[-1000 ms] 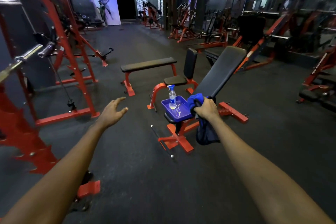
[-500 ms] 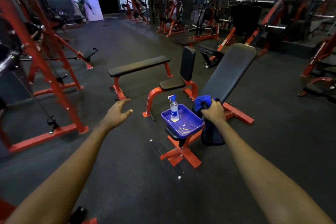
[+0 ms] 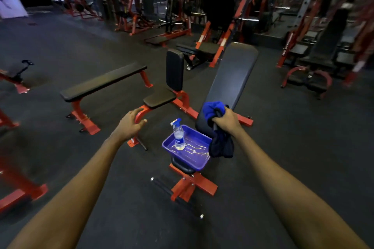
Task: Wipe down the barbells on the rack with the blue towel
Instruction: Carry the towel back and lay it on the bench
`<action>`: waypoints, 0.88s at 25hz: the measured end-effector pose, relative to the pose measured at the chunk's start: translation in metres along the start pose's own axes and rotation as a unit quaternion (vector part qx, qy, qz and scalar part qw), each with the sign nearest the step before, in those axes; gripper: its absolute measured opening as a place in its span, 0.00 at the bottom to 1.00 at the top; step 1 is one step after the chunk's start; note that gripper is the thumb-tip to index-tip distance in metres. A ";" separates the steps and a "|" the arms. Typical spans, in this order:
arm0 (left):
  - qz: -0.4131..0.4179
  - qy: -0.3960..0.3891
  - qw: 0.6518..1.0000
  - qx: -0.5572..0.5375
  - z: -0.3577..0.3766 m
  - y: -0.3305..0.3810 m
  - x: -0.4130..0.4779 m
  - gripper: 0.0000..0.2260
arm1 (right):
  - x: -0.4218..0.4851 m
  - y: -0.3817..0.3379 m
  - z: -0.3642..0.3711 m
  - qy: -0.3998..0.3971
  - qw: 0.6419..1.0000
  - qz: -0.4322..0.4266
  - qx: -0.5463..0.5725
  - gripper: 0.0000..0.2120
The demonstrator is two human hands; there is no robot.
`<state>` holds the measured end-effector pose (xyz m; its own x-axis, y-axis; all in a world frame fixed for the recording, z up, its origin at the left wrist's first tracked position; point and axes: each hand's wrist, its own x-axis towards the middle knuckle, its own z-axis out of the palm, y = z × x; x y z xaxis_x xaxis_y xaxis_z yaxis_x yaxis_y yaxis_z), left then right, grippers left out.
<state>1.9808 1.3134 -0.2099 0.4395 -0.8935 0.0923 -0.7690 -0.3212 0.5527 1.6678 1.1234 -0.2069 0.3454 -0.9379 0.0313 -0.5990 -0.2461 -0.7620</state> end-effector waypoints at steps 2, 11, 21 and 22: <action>0.021 -0.021 0.999 -0.017 0.010 -0.006 0.040 0.24 | 0.016 -0.018 0.014 -0.006 0.997 0.021 0.079 0.10; -0.092 -0.270 0.841 -0.460 0.071 0.033 0.175 0.20 | 0.101 -0.069 0.083 -0.128 0.888 0.094 0.433 0.16; -0.068 -0.138 0.799 -0.582 0.094 -0.002 0.254 0.08 | 0.154 -0.103 0.163 0.202 0.974 0.096 0.034 0.25; -0.031 -0.121 0.819 -0.561 0.095 -0.008 0.260 0.07 | 0.153 -0.106 0.171 0.276 0.950 0.141 0.043 0.23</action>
<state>2.0575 1.0542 -0.2688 0.2523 -0.9661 -0.0555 0.2202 0.0015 0.9755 1.9082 1.0480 -0.2319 -0.2652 -0.9549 0.1337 -0.5423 0.0331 -0.8395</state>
